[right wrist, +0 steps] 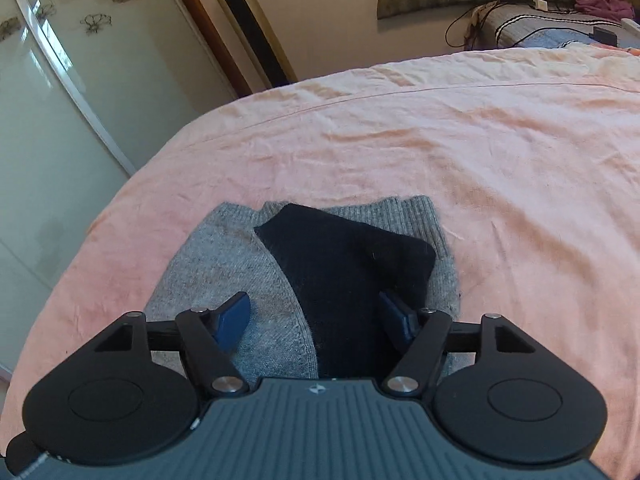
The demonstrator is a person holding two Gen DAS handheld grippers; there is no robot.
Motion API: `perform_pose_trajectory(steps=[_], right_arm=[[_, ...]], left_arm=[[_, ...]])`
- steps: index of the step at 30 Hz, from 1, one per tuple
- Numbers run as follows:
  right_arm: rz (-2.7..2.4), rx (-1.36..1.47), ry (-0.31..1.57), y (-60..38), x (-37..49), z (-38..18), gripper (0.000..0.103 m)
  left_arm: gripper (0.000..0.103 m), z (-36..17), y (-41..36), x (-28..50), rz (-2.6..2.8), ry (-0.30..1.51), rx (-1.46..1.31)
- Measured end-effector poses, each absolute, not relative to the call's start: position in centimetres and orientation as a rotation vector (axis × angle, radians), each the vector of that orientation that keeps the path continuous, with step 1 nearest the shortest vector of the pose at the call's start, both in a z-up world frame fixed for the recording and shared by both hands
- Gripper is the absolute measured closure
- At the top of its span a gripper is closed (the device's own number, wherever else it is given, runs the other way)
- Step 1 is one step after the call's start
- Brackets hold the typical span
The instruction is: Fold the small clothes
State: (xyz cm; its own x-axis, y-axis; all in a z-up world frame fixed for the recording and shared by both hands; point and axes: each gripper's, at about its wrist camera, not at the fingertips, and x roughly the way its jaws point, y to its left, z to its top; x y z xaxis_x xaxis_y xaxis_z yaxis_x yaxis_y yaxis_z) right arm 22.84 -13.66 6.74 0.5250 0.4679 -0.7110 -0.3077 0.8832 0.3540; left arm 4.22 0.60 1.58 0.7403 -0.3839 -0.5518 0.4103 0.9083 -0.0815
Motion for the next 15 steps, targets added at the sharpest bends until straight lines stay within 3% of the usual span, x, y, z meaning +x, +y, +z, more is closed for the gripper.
perform_pose_trajectory(steps=[4,7,9,10,12,15], right_arm=[[0.593,0.224,0.850,-10.1,22.0,9.9,0.035],[0.708,0.137,0.915,-5.2,22.2,9.5,0.020],[0.664,0.035,1.028,-2.5,23.8,6.5,0.021],[0.668,0.007,0.992,-2.1,24.1,5.2,0.018],[0.683,0.024,0.967,-1.7,24.4,4.6,0.001],[0.661,-0.023,0.987,-0.9,23.9,5.5,0.001]], left_arm=[[0.009,1.4,0.6,4.8,-0.439,0.593,0.046],[0.008,1.2,0.4,5.1,-0.441,0.594,0.054],[0.008,1.2,0.3,4.9,-0.443,0.592,0.050],[0.008,1.4,0.2,4.0,-0.441,0.589,0.047],[0.009,1.4,0.2,3.9,-0.441,0.588,0.040],[0.008,1.3,0.3,4.0,-0.440,0.587,0.040]])
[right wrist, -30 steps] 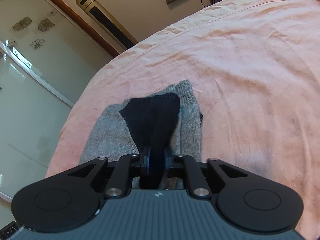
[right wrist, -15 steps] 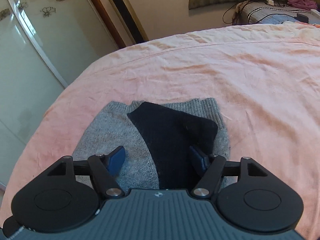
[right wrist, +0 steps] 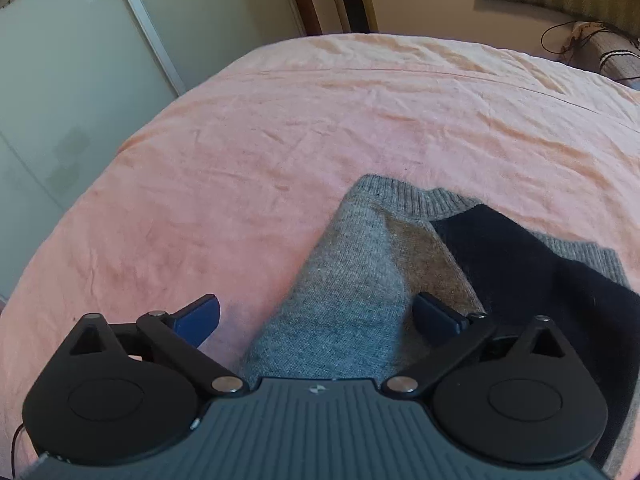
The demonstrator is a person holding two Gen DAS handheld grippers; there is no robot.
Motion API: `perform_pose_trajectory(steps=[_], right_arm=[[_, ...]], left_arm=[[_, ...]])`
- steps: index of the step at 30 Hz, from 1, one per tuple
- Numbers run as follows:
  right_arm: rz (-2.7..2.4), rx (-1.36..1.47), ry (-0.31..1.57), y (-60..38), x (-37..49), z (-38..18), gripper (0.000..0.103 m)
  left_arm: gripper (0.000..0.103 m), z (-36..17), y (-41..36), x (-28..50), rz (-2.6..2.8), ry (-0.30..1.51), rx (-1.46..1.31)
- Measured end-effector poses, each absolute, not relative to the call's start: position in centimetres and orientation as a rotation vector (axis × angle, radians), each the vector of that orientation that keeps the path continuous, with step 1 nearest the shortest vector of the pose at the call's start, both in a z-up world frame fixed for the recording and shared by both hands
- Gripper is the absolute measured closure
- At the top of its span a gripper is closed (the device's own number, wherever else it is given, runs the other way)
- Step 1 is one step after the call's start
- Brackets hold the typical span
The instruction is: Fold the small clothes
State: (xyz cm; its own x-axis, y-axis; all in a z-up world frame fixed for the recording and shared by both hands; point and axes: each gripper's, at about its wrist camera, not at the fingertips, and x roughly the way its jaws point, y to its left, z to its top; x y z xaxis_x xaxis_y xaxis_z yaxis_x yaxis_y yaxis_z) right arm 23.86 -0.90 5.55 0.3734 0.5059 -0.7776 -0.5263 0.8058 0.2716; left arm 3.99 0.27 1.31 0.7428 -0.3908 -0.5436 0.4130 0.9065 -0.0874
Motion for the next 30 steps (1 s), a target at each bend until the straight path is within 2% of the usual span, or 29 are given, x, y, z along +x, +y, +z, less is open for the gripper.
perform_pose_trajectory(steps=[2,4,7,10,11,12,13,14,15,17,19,21,22,25,30], right_arm=[[0.637,0.056,0.986,-2.6,23.0,6.9,0.017],[0.698,0.185,0.953,-5.2,21.8,8.1,0.017],[0.721,0.357,0.924,-9.7,19.0,8.6,0.009],[0.677,0.429,0.987,-12.8,17.8,5.6,0.013],[0.699,0.466,0.940,-13.9,17.4,4.5,0.023],[0.705,0.514,0.928,-15.0,17.3,4.1,0.027],[0.675,0.559,0.941,-15.8,17.4,4.1,0.041],[0.641,0.592,0.968,-16.4,17.4,4.3,0.046],[0.628,0.594,0.969,-16.8,16.9,5.0,0.044],[0.623,0.556,0.918,-17.0,15.0,6.6,0.022],[0.636,0.537,0.913,-17.0,13.8,7.1,0.011],[0.563,0.466,0.972,-16.7,14.1,5.8,0.012],[0.560,0.443,0.979,-16.8,14.4,4.7,0.016],[0.551,0.493,0.970,-17.7,14.0,5.5,0.018],[0.577,0.524,0.914,-21.1,10.7,7.2,0.012]], left_arm=[[0.008,1.2,0.3,3.9,-0.442,0.585,0.035],[0.008,1.1,0.4,4.0,-0.443,0.583,0.029],[0.007,1.1,0.4,4.2,-0.447,0.584,0.028],[0.006,1.0,0.3,4.4,-0.453,0.586,0.036],[0.005,1.0,0.3,4.4,-0.453,0.586,0.042],[0.005,1.0,0.2,4.5,-0.452,0.587,0.049],[0.006,1.0,0.2,4.5,-0.449,0.586,0.053],[0.005,1.1,0.3,4.4,-0.443,0.582,0.053],[0.005,1.3,0.4,4.3,-0.438,0.582,0.048],[0.005,2.3,0.7,4.3,-0.447,0.596,0.007],[0.005,3.1,1.3,4.6,-0.467,0.589,-0.040],[0.005,2.3,0.8,5.8,-0.452,0.647,-0.049],[0.005,1.8,0.5,6.1,-0.445,0.658,-0.029],[0.004,2.1,-0.4,5.1,-0.429,0.626,0.076],[0.004,4.1,5.0,3.0,-0.378,0.601,-0.188]])
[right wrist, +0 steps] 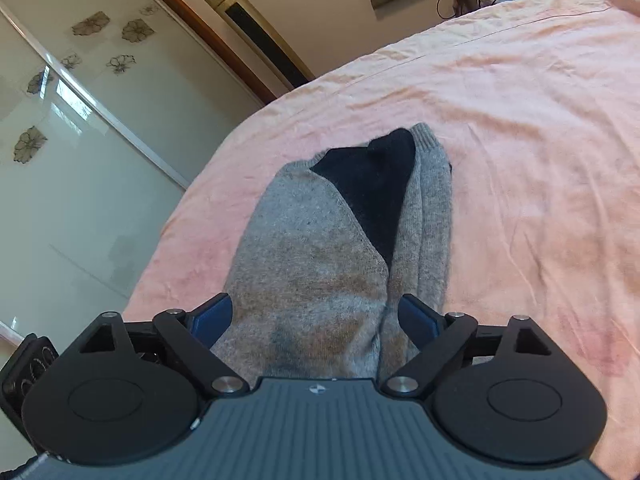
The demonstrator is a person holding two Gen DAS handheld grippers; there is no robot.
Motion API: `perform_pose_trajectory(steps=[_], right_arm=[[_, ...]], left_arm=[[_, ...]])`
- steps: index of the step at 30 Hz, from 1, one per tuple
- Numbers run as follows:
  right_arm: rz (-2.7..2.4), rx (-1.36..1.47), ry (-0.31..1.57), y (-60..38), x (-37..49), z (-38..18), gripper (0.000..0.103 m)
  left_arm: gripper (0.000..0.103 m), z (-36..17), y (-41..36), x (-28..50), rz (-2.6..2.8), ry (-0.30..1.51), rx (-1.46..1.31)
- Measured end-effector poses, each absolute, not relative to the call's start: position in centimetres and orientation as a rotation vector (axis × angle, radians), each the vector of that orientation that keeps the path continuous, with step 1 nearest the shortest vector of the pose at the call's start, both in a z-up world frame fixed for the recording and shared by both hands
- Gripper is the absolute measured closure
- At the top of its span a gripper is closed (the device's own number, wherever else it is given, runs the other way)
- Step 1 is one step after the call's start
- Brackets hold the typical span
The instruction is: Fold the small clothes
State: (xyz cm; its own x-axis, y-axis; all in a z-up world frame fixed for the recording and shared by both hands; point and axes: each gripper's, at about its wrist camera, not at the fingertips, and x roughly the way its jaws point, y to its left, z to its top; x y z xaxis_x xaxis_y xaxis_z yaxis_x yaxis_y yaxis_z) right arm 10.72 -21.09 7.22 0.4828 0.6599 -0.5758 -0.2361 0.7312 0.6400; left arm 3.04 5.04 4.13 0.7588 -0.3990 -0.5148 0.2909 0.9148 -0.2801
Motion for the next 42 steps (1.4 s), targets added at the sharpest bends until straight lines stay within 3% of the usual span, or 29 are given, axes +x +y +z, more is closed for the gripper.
perform_pose_trajectory(steps=[3,4,5,7,9,10,11,15,22,24,26,27,28,29,34,37,39,42], right_arm=[[0.588,0.559,1.009,-22.8,9.9,5.1,0.016],[0.591,0.566,1.047,-22.9,9.8,4.3,0.022],[0.607,0.580,1.053,-22.8,9.3,3.7,0.027],[0.648,0.636,1.062,-22.6,9.3,3.2,0.027],[0.666,0.680,1.083,-22.2,9.6,2.6,0.038],[0.668,0.682,1.107,-21.9,9.9,2.1,0.060],[0.664,0.681,1.135,-21.6,10.2,1.6,0.078],[0.690,0.610,1.078,-21.4,8.7,2.8,0.079],[0.703,0.528,1.063,-22.4,4.2,2.9,0.079],[0.668,0.579,1.044,-23.2,4.3,3.3,0.067],[0.622,0.563,0.963,-24.0,4.6,5.5,0.042],[0.618,0.568,0.919,-24.3,5.0,6.5,0.038],[0.614,0.568,0.888,-24.6,6.0,7.3,0.037],[0.608,0.560,0.866,-24.3,7.5,8.2,0.037],[0.632,0.463,0.865,-19.1,15.0,9.8,0.035],[0.561,0.276,0.965,-14.7,18.5,7.7,0.019],[0.566,0.116,0.932,-13.5,18.5,6.0,0.019],[0.509,0.033,0.934,-13.2,18.7,5.4,0.010]], left_arm=[[0.005,1.7,10.4,4.8,-0.329,0.771,-0.547],[0.005,0.8,11.8,5.1,-0.339,0.777,-0.655],[0.005,0.5,12.3,5.2,-0.348,0.774,-0.711],[0.010,0.2,12.2,6.1,-0.393,0.816,-0.777],[0.043,-0.6,11.0,7.1,-0.458,0.895,-0.808],[0.071,-1.3,9.9,7.6,-0.452,0.952,-0.785],[0.084,-1.4,9.4,7.4,-0.433,0.962,-0.753],[0.092,-0.3,9.5,5.5,-0.435,0.936,-0.725],[0.088,-0.1,8.9,0.3,-0.469,0.931,-0.496],[0.079,0.8,9.6,-0.4,-0.448,0.927,-0.496],[0.064,2.9,10.5,-1.2,-0.416,0.853,-0.469],[0.056,4.3,10.7,-1.8,-0.409,0.776,-0.432],[0.035,5.5,10.3,-1.7,-0.403,0.716,-0.377],[0.021,6.4,9.3,-1.2,-0.394,0.668,-0.315],[0.020,6.0,1.9,1.8,-0.408,0.616,-0.037],[0.020,3.0,-1.5,3.3,-0.383,0.688,0.099],[0.015,1.7,-1.9,2.5,-0.394,0.647,0.140],[0.013,1.3,-2.2,1.9,-0.400,0.634,0.174]])
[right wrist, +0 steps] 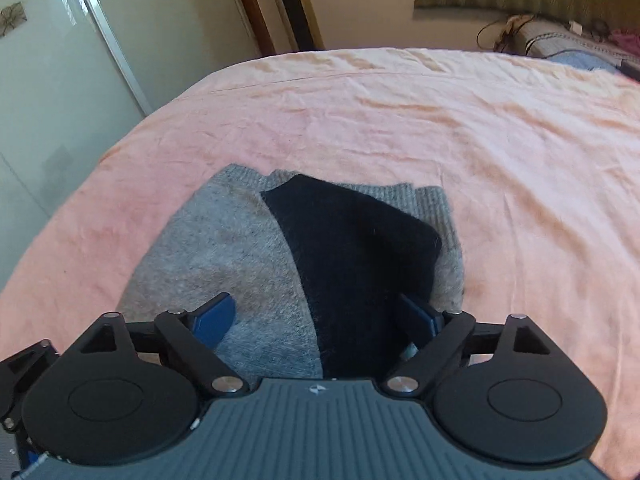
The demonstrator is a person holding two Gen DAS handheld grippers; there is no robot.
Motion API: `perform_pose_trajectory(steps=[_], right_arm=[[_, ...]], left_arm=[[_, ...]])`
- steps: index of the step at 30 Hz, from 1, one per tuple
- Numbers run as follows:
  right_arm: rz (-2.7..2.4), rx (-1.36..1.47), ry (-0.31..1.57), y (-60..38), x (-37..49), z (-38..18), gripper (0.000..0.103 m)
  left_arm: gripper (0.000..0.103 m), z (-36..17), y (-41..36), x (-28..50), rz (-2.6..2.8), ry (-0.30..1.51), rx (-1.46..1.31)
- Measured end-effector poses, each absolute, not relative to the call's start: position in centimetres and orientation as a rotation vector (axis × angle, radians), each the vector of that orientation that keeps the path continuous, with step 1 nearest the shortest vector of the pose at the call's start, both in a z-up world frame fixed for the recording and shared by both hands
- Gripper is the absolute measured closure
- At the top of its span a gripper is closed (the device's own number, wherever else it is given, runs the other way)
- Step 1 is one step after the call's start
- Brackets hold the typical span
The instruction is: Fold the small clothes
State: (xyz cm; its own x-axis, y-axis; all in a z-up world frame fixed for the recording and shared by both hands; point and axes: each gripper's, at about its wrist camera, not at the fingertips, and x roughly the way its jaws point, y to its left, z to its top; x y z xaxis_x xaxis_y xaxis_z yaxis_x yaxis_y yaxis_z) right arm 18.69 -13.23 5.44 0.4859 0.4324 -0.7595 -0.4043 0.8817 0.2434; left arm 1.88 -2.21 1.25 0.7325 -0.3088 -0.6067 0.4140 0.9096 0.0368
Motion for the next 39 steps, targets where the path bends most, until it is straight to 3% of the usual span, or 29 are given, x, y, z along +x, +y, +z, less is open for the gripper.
perform_pose_trajectory(steps=[3,5,6,10,14,17,22,25,30,31,33,36,37,38,39], right_arm=[[0.459,0.049,0.952,-13.6,18.5,6.0,0.010],[0.440,0.112,0.922,-14.3,17.2,7.2,0.024],[0.459,0.128,0.877,-14.5,16.1,8.0,0.023],[0.560,0.144,0.809,-13.7,12.6,9.6,0.016],[0.582,0.111,0.910,-12.5,13.1,6.1,0.011],[0.608,0.089,0.850,-12.4,13.0,5.4,0.004],[0.521,0.031,0.840,-12.3,10.2,7.8,0.010],[0.512,0.092,0.741,-15.0,5.7,9.2,0.002],[0.492,0.146,0.782,-17.2,1.9,8.1,0.001],[0.478,0.153,0.803,-17.3,2.1,7.5,0.002],[0.471,0.222,0.865,-17.8,2.9,6.2,0.015],[0.481,0.234,0.889,-18.0,3.2,5.0,0.040],[0.469,0.216,0.888,-18.0,3.2,5.0,0.053],[0.466,0.220,0.904,-18.2,3.5,5.1,0.068],[0.484,0.243,0.914,-18.5,3.7,5.2,0.074]], left_arm=[[0.013,1.5,-1.8,2.0,-0.402,0.647,0.154],[0.013,1.5,-1.5,2.1,-0.403,0.648,0.142],[0.013,1.4,-1.7,2.2,-0.403,0.645,0.146],[0.009,1.4,-2.5,3.1,-0.401,0.645,0.153],[0.007,1.5,-2.8,3.2,-0.396,0.650,0.162],[0.007,1.3,-2.8,3.1,-0.397,0.641,0.175],[0.007,3.3,-0.9,0.5,-0.373,0.607,0.081],[0.006,4.1,1.7,-2.5,-0.318,0.567,0.036],[0.006,3.3,4.2,-4.0,-0.241,0.641,-0.062],[0.007,3.1,4.3,-3.7,-0.243,0.665,-0.088],[0.007,2.5,5.1,-2.8,-0.252,0.727,-0.203],[0.034,1.4,6.9,-1.3,-0.297,0.823,-0.455],[0.048,1.1,7.2,-0.8,-0.302,0.846,-0.506],[0.071,0.9,7.4,-0.3,-0.299,0.859,-0.531],[0.084,0.6,7.5,0.2,-0.297,0.885,-0.550]])
